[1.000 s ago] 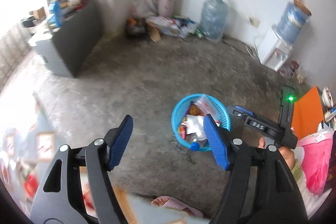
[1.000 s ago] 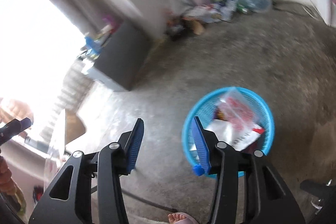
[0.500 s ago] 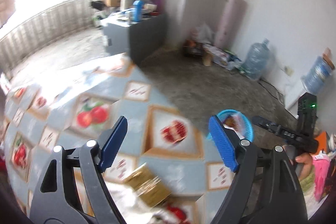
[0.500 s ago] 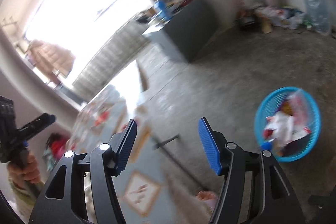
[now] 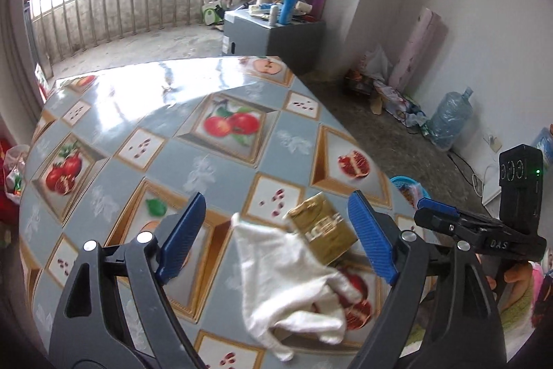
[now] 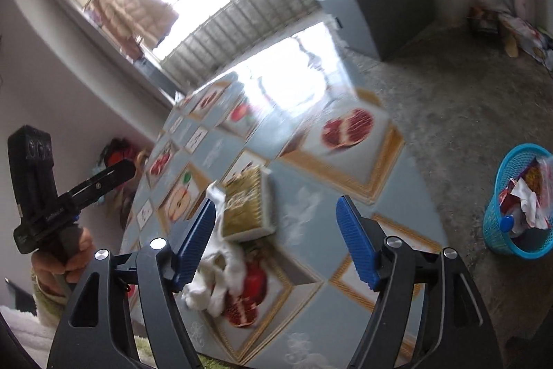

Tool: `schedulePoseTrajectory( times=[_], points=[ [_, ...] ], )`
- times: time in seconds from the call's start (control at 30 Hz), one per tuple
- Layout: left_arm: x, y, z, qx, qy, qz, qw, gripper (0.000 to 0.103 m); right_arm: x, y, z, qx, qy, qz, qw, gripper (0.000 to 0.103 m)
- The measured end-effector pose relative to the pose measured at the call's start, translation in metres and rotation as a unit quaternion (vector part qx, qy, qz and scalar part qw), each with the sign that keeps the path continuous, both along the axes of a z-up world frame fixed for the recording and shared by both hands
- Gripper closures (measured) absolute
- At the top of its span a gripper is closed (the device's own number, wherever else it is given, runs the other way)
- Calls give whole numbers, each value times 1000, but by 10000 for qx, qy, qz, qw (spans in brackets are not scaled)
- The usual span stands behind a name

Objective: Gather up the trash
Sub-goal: 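Move both tools back from the basket to the table, then grasp the white towel with the left tool while the right tool grasps the gold LOVE box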

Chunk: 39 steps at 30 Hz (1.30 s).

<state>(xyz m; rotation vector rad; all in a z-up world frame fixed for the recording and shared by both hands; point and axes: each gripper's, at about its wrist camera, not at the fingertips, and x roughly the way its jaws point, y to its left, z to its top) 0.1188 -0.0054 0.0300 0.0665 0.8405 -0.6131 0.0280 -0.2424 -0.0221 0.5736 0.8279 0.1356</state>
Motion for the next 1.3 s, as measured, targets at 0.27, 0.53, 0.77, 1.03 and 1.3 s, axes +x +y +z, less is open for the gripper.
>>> schedulePoseTrajectory(
  times=[0.27, 0.53, 0.77, 1.03, 1.3],
  points=[
    [-12, 34, -26, 37, 74, 216, 9997, 20, -4, 8, 2, -170, 158, -18, 9997, 32],
    [-24, 58, -47, -174, 321, 302, 9989, 20, -6, 17, -12, -48, 393, 89, 9992, 32],
    [-29, 41, -67, -141, 545, 25, 9984, 21, 12, 31, -16, -184, 462, 169, 9986, 32],
    [-21, 9, -101, 505, 531, -95, 9973, 41, 50, 57, -16, -765, 549, 461, 9945, 32],
    [-20, 3, -110, 793, 351, -7, 9962, 61, 75, 86, -32, -1473, 717, 619, 9845, 32]
  ],
)
